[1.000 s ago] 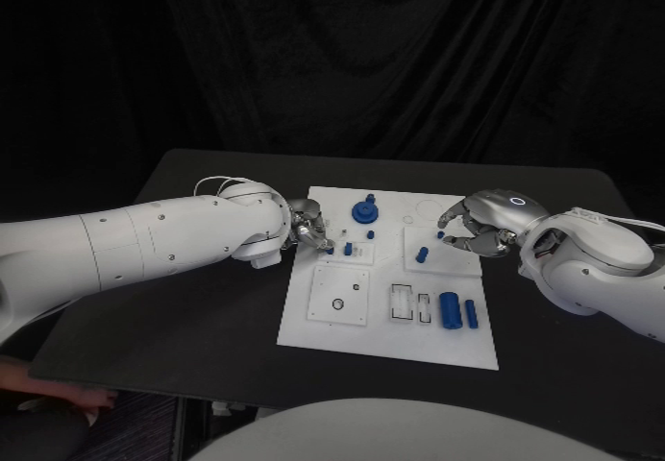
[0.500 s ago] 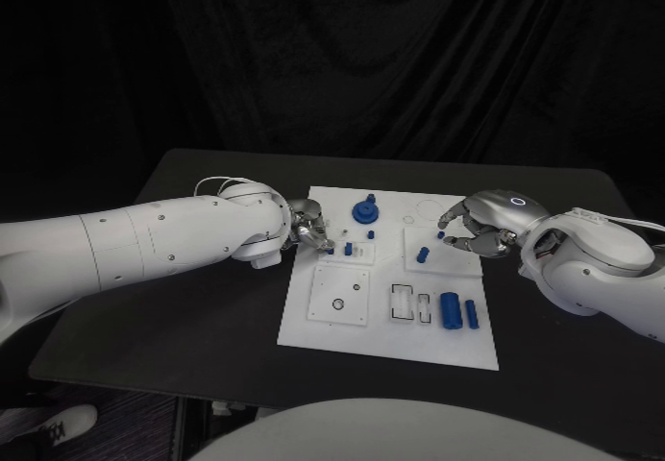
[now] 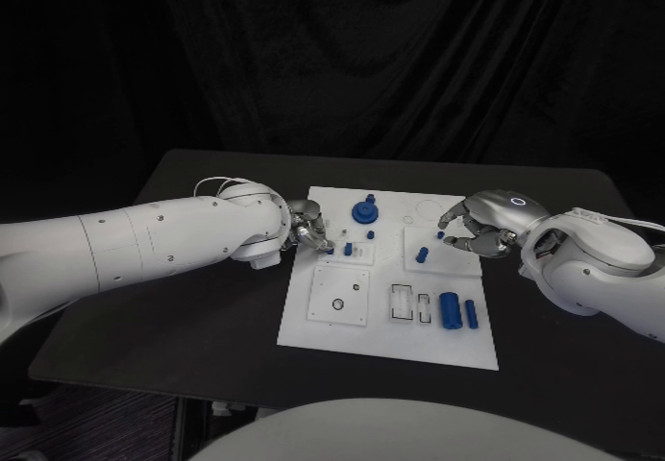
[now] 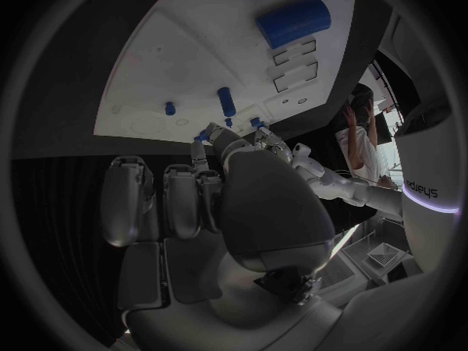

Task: Assemble the parts on the task board

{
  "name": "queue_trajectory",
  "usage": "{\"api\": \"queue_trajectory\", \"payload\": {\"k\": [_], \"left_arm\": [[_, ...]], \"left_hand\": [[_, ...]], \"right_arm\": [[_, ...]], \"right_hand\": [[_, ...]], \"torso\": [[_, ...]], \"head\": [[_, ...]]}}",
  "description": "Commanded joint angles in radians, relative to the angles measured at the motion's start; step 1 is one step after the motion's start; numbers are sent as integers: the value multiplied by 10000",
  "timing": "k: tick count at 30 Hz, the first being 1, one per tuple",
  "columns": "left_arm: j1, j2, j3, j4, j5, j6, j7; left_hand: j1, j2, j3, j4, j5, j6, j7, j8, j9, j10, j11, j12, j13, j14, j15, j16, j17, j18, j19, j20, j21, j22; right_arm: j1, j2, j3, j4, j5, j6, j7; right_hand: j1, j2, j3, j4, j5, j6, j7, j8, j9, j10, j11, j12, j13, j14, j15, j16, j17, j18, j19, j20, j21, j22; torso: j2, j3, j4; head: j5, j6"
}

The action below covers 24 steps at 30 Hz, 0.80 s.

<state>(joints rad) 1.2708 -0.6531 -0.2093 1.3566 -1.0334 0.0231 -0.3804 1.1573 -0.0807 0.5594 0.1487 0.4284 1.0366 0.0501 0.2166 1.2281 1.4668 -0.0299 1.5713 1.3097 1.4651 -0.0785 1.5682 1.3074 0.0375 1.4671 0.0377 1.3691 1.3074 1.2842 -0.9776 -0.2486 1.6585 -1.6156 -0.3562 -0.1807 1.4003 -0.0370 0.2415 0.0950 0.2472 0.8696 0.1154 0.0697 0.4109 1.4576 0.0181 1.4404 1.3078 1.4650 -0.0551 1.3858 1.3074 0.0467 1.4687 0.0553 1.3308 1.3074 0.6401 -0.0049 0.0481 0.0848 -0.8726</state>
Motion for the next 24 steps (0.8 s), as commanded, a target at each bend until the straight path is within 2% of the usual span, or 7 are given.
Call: {"api": "queue_trajectory", "payload": {"k": [1,9,12,15,17,21,24], "left_arm": [[-77,22,-30,53,46,290,120],[-79,9,-30,58,46,348,103],[-79,12,-30,51,46,365,105],[-80,16,-30,33,46,396,86],[-81,22,-30,8,46,437,52],[-83,25,-30,-32,46,485,19],[-85,26,-30,-50,46,505,-3]], "left_hand": [[-53,12,377,-416,-7,131,-184,49,17,1040,-67,-5,2611,1057,-51,26,2634,107,57,-88,-46,1994],[-148,9,329,-398,-83,113,-182,23,9,1040,-63,-5,2611,1057,-49,26,2634,111,45,-85,-69,1988],[-475,113,67,-171,-552,8,-145,-170,-138,1040,-31,-5,2611,1057,-16,26,2634,118,15,-60,-121,1975],[-926,263,-454,285,-1352,-180,-40,-606,-598,1040,50,-5,2611,1057,53,26,2634,123,-18,-6,-177,1961],[-1170,300,-865,576,-1688,-210,56,-913,-991,1040,136,-5,2611,1057,122,26,2634,127,-36,45,-204,1956],[-1382,383,-1486,939,-1985,-232,153,-1264,-1468,1040,234,-5,2611,1057,208,26,2634,144,-84,132,-281,1935],[-1473,432,-1882,1152,-2047,-213,197,-1419,-1721,1040,280,-5,2611,1057,248,26,2634,148,-90,176,-286,1934]], "right_arm": [[-25,-12,6,16,-32,46,-175],[-25,-3,6,13,-32,36,-178],[-26,-1,6,11,-32,35,-177],[-26,-2,6,12,-32,33,-178],[-26,-1,6,12,-32,31,-178],[-26,-2,6,15,-32,31,-179],[-26,-6,6,16,-32,36,-181]], "right_hand": [[58,-7,62,-7,34,76,13,-36,-9,-54,-21,-54,1188,513,11,-56,45,90,80,-8,-58,1884],[72,-9,77,-19,41,78,13,-36,-15,-64,-19,-67,1174,510,13,-68,28,95,71,-6,-82,1877],[72,-9,77,-19,41,78,13,-36,-15,-64,-19,-67,1174,510,13,-68,28,95,71,-6,-82,1877],[72,-9,77,-19,41,78,13,-36,-15,-64,-19,-67,1174,510,13,-68,28,95,71,-6,-82,1877],[72,-9,77,-19,41,78,13,-36,-15,-64,-19,-67,1174,510,13,-68,28,95,71,-6,-82,1877],[72,-9,77,-19,41,78,13,-36,-15,-64,-19,-67,1174,510,13,-68,28,95,71,-6,-82,1877],[72,-9,77,-19,41,78,13,-36,-15,-64,-19,-67,1174,510,13,-68,28,95,71,-6,-82,1877]], "torso": [[-2,3,0],[2,1,3],[5,0,5],[6,-2,8],[7,-3,6],[9,-2,1],[6,-4,1]], "head": [[4,0],[2,0],[7,0],[3,0],[-2,0],[-9,0],[-5,0]]}}
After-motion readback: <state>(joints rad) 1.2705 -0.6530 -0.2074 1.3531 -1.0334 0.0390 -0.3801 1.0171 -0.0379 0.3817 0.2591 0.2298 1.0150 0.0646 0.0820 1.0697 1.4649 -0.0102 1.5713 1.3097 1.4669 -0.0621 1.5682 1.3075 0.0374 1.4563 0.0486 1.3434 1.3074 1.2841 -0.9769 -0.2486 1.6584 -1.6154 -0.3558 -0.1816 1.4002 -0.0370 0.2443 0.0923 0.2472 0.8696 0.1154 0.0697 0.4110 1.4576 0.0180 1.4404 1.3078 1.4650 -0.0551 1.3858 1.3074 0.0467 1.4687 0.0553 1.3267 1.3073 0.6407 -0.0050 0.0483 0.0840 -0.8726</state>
